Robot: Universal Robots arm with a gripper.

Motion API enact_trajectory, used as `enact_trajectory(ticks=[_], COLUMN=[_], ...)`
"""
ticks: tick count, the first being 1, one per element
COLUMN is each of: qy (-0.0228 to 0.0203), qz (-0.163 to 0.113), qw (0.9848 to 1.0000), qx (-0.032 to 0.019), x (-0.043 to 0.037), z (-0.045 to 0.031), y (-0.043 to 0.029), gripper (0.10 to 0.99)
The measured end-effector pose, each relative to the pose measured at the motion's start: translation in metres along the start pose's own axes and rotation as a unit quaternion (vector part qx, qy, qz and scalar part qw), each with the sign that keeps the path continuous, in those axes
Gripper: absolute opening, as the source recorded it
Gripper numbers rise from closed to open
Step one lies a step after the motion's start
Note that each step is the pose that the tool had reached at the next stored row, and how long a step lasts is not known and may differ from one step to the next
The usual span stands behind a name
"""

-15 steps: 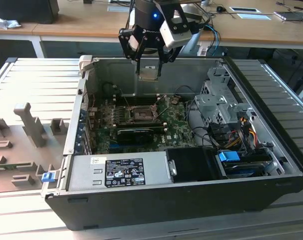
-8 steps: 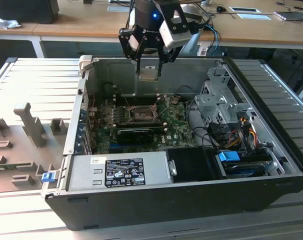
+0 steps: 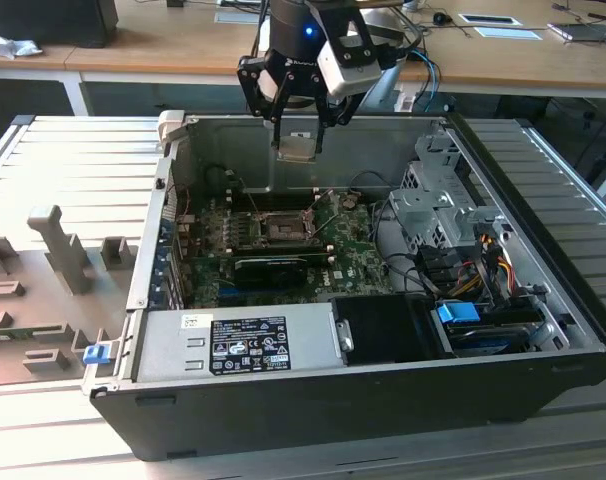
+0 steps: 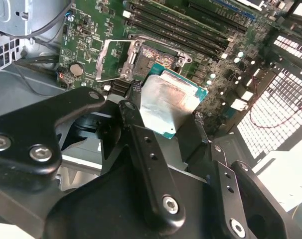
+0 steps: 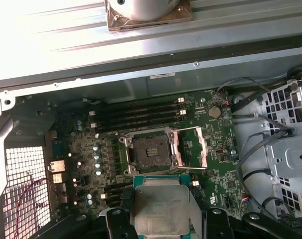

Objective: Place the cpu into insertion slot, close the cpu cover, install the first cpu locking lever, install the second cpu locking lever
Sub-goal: 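Place the cpu into insertion slot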

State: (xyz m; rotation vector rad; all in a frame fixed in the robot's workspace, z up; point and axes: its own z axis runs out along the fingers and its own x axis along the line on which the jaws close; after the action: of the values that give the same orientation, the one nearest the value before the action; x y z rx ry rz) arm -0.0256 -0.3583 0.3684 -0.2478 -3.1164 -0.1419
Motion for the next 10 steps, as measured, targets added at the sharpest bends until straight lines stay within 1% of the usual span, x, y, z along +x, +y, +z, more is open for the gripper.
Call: enact_trajectory(ticks=[10], qy=[-0.0015], qz=[0.016], qw=[0.9999], qx=[-0.0003], x=[0.0000], z=[0.0000], y=[0.0000], gripper=[0.533])
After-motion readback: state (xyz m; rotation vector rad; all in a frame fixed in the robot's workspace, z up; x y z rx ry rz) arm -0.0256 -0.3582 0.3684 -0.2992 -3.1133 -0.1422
